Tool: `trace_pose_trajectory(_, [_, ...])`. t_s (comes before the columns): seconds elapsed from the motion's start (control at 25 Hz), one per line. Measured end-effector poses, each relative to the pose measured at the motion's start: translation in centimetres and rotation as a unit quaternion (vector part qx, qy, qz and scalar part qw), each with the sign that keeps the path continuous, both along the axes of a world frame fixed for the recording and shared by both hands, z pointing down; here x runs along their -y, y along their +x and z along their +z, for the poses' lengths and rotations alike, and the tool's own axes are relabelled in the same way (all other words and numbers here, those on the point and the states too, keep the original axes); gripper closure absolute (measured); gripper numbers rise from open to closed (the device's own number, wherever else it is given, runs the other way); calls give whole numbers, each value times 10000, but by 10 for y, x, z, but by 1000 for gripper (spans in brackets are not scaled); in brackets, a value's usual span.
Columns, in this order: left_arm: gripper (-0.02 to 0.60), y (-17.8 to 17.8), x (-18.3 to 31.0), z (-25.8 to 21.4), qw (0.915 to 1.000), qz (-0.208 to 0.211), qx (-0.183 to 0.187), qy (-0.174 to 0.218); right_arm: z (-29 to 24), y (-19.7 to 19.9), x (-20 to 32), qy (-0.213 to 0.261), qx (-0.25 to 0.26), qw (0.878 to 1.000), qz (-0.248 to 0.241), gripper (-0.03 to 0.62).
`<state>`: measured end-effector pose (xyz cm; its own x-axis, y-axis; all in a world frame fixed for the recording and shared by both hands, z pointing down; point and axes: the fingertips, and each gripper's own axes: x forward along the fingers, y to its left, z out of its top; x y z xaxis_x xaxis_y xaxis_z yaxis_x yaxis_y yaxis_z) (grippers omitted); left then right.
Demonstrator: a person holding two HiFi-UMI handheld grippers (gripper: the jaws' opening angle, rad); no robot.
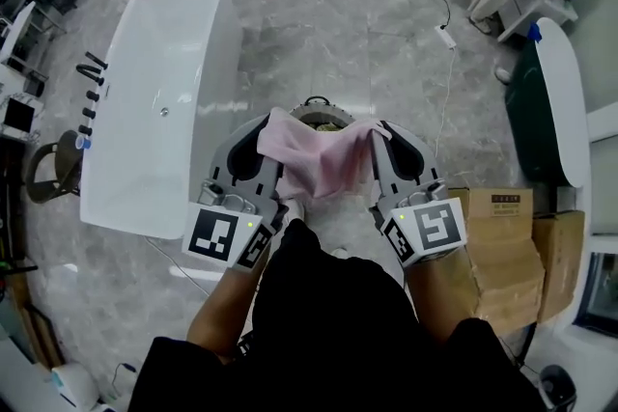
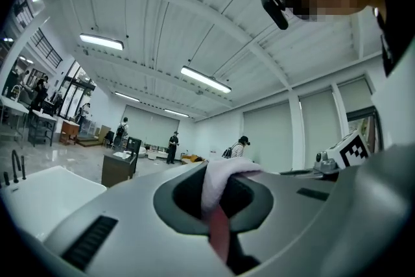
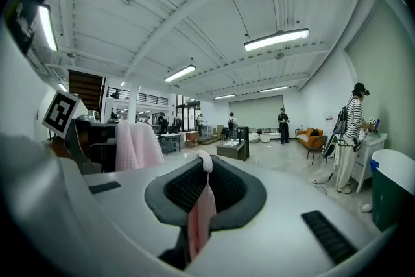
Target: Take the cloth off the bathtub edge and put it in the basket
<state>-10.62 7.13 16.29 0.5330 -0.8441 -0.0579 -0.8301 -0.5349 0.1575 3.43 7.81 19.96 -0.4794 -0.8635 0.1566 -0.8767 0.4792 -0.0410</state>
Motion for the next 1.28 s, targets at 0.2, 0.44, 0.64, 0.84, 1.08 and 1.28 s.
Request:
trace_pose_trajectory(0.2, [565,-10,28,-7,9996,176,-225,91,-5,-13,31,-76,117,9997,204,561])
trace_pose_trajectory(0.44, [563,-19,55,-6,9990,331,-299,71,-5,-27,61,-190,297,9990,282,562])
trace_pose_trajectory(0.64, [565,-21,69,2,9986,450,-285,77,0,-40,73,-219,178,9992,297,562])
trace_pose_trajectory(0.84, [565,-15,77,19,9980,591,-242,-33,8,-42,77,-285,-38,9992,287,562])
trace_pose_trajectory(1.08, [565,-7,84,28,9973,684,-218,-126,14,-46,79,-399,-82,9987,292,562])
trace_pose_trajectory(1.28, [565,-3,89,33,9972,718,-150,-163,20,-43,84,-422,-122,9983,371,562])
